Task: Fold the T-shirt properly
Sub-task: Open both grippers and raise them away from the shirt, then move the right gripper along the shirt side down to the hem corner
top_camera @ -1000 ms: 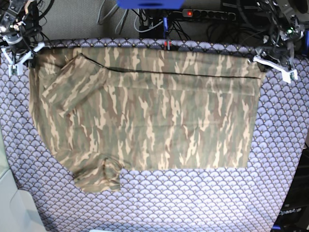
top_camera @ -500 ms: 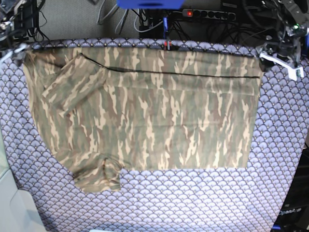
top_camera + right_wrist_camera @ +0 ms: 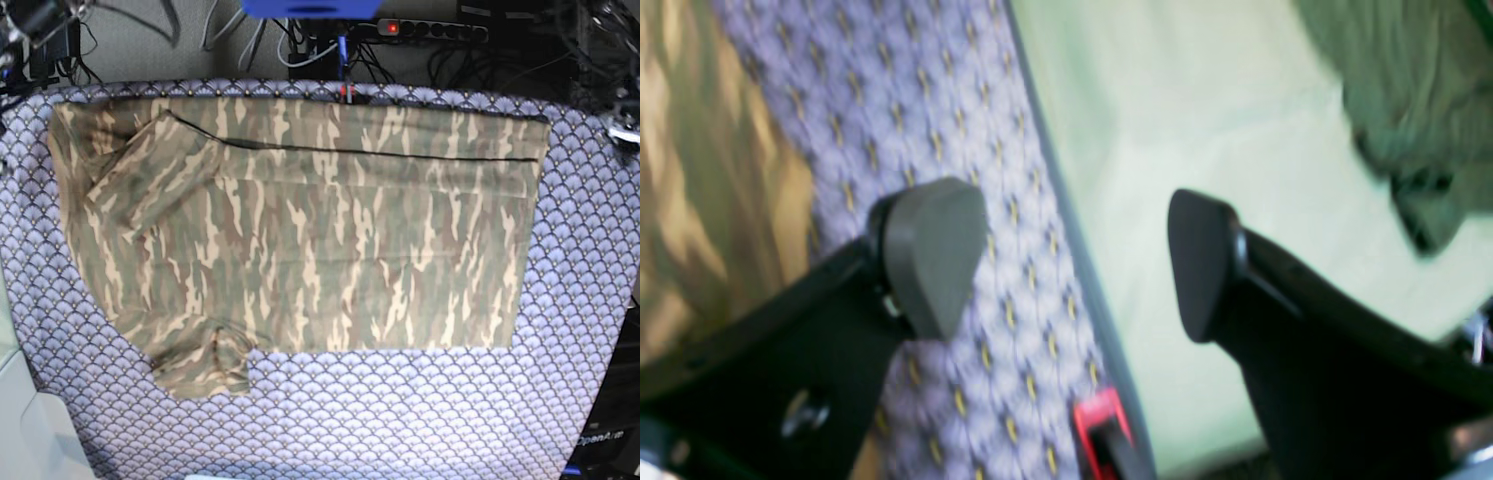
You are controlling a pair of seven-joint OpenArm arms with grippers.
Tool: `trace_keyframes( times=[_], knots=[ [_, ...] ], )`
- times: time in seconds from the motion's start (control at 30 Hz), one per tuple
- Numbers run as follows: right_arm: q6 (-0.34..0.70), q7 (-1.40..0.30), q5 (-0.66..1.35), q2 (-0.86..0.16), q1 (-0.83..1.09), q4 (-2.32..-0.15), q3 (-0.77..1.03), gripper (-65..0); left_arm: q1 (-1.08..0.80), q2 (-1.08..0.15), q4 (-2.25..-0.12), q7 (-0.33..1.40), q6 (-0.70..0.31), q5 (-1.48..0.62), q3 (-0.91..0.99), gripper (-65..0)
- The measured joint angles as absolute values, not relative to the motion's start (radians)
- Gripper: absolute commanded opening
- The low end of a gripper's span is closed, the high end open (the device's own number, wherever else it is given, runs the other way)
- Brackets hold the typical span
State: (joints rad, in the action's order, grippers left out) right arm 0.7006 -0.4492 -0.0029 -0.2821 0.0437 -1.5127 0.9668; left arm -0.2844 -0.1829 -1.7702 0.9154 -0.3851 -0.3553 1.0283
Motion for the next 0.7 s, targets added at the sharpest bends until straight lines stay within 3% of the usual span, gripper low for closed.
trace_keyframes(
  times=[0.33,0.7],
  knots=[
    [0.702,-0.607,-0.340,-0.230,-0.306,-1.389,0.763,-18.4,-0.044,-0.297,-1.625,0.913,-0.380,-0.353,0.812,-25.1],
    [0.701,-0.441,-0.440,-0.261,-0.600,-0.828,0.716,-18.4,-0.038,-0.264,-1.547,0.904,-0.371,-0.339,0.770,-25.1]
  ],
)
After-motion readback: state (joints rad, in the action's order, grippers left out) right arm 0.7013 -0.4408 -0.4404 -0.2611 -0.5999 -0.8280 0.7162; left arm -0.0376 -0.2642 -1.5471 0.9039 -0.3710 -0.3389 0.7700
